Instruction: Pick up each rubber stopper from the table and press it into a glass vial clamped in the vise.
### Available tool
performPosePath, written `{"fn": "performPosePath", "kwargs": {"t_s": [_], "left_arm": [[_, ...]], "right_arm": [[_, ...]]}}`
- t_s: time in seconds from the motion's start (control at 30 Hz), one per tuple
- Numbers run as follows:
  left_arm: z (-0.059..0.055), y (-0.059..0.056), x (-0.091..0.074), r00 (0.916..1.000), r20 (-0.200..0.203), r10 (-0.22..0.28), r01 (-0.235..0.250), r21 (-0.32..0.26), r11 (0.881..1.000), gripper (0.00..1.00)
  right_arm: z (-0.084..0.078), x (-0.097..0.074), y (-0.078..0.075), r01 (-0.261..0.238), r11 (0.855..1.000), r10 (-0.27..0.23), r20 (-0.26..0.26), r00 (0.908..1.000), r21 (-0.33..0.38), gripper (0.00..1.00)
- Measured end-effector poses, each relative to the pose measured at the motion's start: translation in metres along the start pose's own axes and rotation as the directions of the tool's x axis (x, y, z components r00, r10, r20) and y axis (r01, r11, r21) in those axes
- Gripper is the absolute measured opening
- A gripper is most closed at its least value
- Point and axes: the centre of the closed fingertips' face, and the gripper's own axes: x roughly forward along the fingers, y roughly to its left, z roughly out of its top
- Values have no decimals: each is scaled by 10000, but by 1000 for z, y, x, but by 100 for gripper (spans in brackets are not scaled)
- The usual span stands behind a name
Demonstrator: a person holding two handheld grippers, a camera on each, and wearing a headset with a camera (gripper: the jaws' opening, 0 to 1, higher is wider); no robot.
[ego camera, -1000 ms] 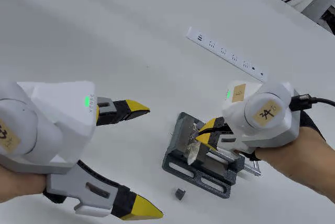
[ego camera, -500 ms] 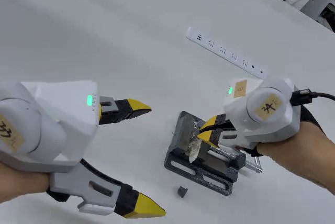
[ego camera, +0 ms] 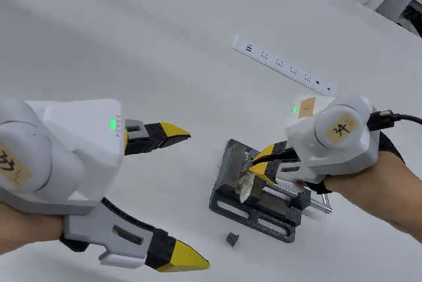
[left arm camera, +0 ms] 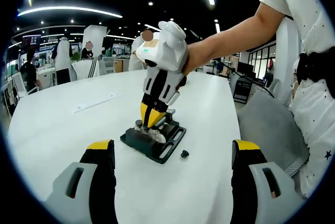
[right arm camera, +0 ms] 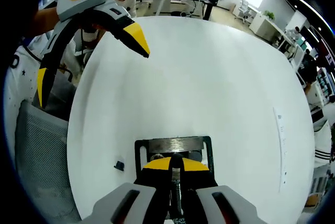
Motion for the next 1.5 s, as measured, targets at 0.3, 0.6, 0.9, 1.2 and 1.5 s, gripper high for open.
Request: {"fn": "performPosePath", "kwargs": {"t_s": [0.3,0.6,0.9,1.2,1.5], "left_arm": [[2,-4,0,10000,-50,-37,38,54,10000,92],[3,-7,-2,9999,-140,-52,53,122,9999,92],[4,-6,-5,9998,-220,-19,23,206,9998,92],[5,-8,-8,9996,-264,37,-31,252,9997,92],[3,-12,-9,9993,-364,65,-55,285,9996,92]], "right_arm": [[0,-1,0,166,9998,-167,163,9997,63,1],[0,-1,0,113,9998,-116,211,9997,133,1],[1,0,-1,98,9996,-105,293,9995,256,1],[-1,-2,0,152,9993,-162,307,9994,327,5],[-5,-10,2,282,9983,-307,502,9983,503,7]]}}
